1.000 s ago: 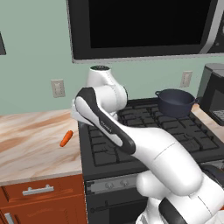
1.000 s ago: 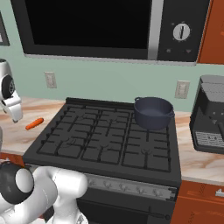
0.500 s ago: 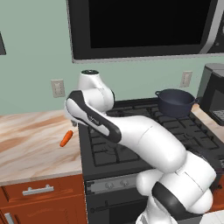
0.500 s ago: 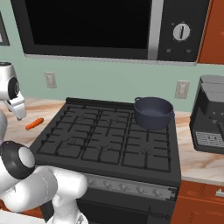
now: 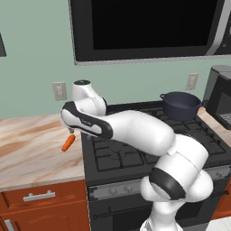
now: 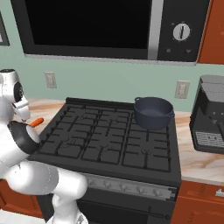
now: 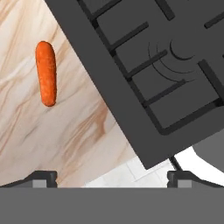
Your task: Turn on the burner for the pot on the stove. Wait thirty seconds for the pot to heat up. Then add the carrot to the pot.
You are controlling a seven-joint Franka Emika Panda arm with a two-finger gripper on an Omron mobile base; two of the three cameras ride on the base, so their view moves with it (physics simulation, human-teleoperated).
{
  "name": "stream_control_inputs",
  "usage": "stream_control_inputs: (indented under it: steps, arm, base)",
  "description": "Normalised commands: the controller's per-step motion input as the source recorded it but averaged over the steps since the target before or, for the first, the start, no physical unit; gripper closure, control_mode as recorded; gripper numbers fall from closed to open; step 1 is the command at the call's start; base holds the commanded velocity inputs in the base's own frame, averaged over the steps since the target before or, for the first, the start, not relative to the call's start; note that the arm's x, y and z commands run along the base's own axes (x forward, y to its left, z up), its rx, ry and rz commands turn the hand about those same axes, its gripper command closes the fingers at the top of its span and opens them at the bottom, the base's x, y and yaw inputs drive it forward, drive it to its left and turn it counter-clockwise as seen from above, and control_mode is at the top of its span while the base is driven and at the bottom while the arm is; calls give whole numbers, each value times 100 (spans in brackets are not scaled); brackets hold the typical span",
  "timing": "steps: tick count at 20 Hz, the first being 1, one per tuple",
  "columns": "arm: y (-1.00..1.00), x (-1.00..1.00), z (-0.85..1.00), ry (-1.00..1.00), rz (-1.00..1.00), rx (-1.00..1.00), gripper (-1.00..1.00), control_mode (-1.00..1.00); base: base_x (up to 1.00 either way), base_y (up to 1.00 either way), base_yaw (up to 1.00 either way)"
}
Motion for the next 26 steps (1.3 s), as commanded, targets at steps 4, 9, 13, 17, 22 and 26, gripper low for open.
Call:
stream_control_inputs:
  steps: [4, 9, 13, 17, 22, 26]
  arm:
    - [14, 45, -31, 0, 0, -2, -100, -100]
    - [11, 51, -28, 0, 0, -1, -100, -100]
    - [16, 49, -36, 1, 0, -2, -100, -100]
    - [24, 45, -41, 2, 0, -3, -100, -100]
    - [23, 44, -34, 2, 0, -3, -100, -100]
    - [23, 38, -28, 3, 0, -3, -100, -100]
  base:
    - [0, 0, 0]
    - [0, 0, 0]
    - [0, 0, 0]
    - [0, 0, 0]
    - [0, 0, 0]
    - [0, 0, 0]
